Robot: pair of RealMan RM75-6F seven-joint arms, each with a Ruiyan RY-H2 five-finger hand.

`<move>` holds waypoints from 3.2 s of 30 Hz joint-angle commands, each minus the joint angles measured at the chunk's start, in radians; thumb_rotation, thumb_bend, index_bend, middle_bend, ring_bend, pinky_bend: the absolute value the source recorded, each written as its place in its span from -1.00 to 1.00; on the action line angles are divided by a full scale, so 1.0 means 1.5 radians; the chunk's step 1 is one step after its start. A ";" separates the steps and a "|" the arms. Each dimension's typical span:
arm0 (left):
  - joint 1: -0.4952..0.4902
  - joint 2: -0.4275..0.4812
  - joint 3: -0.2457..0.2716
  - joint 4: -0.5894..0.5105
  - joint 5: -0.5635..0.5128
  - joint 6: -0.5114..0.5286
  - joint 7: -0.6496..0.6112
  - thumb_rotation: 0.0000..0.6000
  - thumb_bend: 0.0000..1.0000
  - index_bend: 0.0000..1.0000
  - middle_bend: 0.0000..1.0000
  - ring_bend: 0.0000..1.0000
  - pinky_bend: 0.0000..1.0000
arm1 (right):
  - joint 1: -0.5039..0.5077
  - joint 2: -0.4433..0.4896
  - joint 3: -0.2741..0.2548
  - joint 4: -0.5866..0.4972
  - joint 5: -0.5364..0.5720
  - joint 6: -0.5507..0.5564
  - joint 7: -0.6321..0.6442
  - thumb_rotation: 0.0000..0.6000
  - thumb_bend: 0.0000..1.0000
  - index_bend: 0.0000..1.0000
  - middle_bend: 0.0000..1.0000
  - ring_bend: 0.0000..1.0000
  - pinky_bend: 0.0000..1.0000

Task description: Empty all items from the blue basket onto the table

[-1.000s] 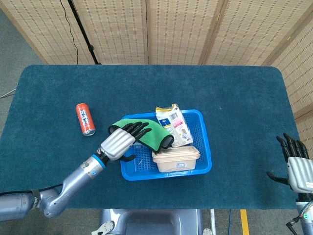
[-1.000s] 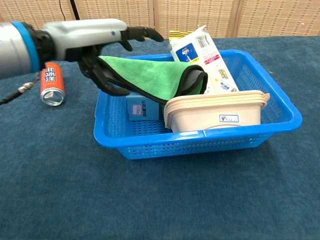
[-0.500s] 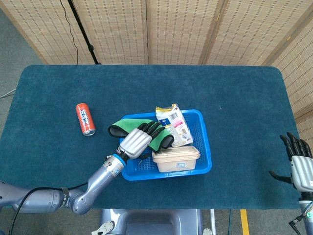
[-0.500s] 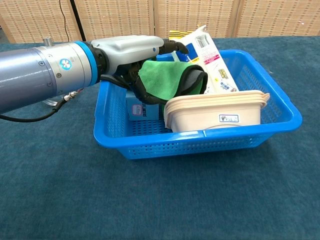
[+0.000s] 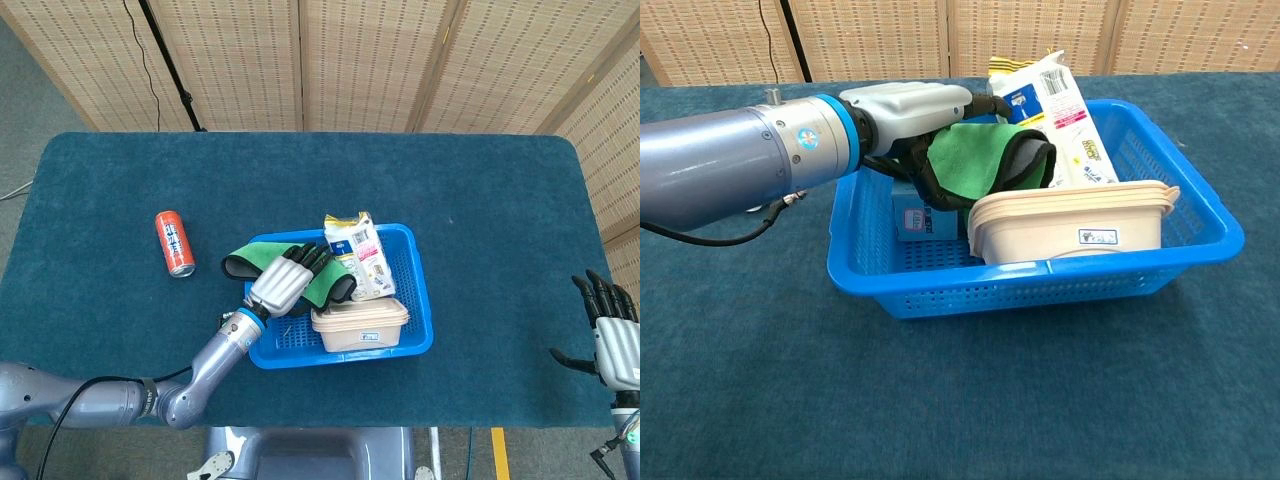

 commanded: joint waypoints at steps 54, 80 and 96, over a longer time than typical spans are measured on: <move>0.194 0.354 -0.059 0.065 0.138 -0.051 -0.466 1.00 -1.00 -1.00 -1.00 -1.00 -1.00 | 0.006 -0.010 -0.013 -0.023 -0.004 -0.012 -0.049 1.00 -1.00 -1.00 -1.00 -1.00 -1.00; 0.153 0.292 0.029 -0.137 0.202 -0.087 -0.300 1.00 -1.00 -1.00 -1.00 -1.00 -0.88 | 0.008 0.006 -0.019 -0.027 -0.014 -0.017 -0.029 1.00 -1.00 -1.00 -1.00 -1.00 -1.00; 0.118 0.166 0.028 -0.077 0.155 -0.075 -0.269 1.00 -1.00 -1.00 -1.00 -1.00 -0.88 | 0.011 0.009 -0.020 -0.026 -0.011 -0.025 -0.027 1.00 -1.00 -1.00 -1.00 -1.00 -1.00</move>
